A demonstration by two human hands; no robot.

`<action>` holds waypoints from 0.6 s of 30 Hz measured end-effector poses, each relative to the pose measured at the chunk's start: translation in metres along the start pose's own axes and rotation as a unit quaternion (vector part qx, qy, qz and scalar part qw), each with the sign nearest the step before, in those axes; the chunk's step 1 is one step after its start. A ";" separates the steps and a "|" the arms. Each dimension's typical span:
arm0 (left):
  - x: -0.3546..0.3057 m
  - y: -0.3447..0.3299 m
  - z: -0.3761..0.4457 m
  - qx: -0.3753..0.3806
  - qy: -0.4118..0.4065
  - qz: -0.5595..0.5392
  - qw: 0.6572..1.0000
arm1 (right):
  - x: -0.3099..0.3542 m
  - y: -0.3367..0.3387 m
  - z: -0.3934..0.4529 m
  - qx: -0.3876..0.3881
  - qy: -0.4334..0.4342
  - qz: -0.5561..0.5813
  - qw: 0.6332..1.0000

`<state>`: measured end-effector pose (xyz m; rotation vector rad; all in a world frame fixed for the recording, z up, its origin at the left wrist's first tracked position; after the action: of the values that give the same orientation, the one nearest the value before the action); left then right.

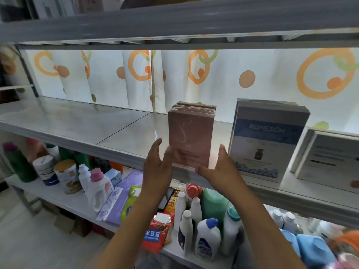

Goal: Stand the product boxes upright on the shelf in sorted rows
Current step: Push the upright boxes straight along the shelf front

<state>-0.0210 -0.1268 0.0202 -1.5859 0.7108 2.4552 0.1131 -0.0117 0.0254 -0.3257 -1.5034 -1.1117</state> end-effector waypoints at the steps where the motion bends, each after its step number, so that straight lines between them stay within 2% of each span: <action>1: 0.000 0.003 -0.010 -0.026 -0.004 -0.011 1.000 | 0.000 0.003 -0.007 0.014 -0.004 -0.003 1.000; 4: -0.011 0.007 -0.040 -0.064 -0.039 -0.064 0.995 | -0.001 0.009 -0.025 0.053 -0.006 0.003 0.999; 7: -0.025 0.001 -0.059 -0.058 -0.069 -0.063 0.994 | -0.005 0.017 -0.040 0.036 -0.006 0.026 0.999; 11: -0.056 -0.027 -0.076 0.012 -0.124 -0.075 0.989 | -0.019 0.056 -0.057 -0.099 0.023 0.075 0.992; 15: -0.075 -0.076 -0.091 0.104 -0.103 -0.102 0.984 | -0.035 0.102 -0.073 -0.286 0.051 0.124 0.949; 18: -0.080 -0.104 -0.096 0.129 -0.069 -0.109 0.983 | -0.049 0.119 -0.073 -0.346 0.048 0.136 0.927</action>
<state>0.1309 -0.0676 0.0260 -1.3093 0.7533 2.1889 0.2599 0.0109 0.0259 -0.9217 -0.8973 -1.3791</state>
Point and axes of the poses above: each hand's wrist, its own z-axis towards the middle knuckle, its own y-axis out of the back of the hand, x = y × z, the point moved 5 cm from there along z, towards the middle knuckle, and after that the axes turned 6 degrees about z, right-handed, at the moved point
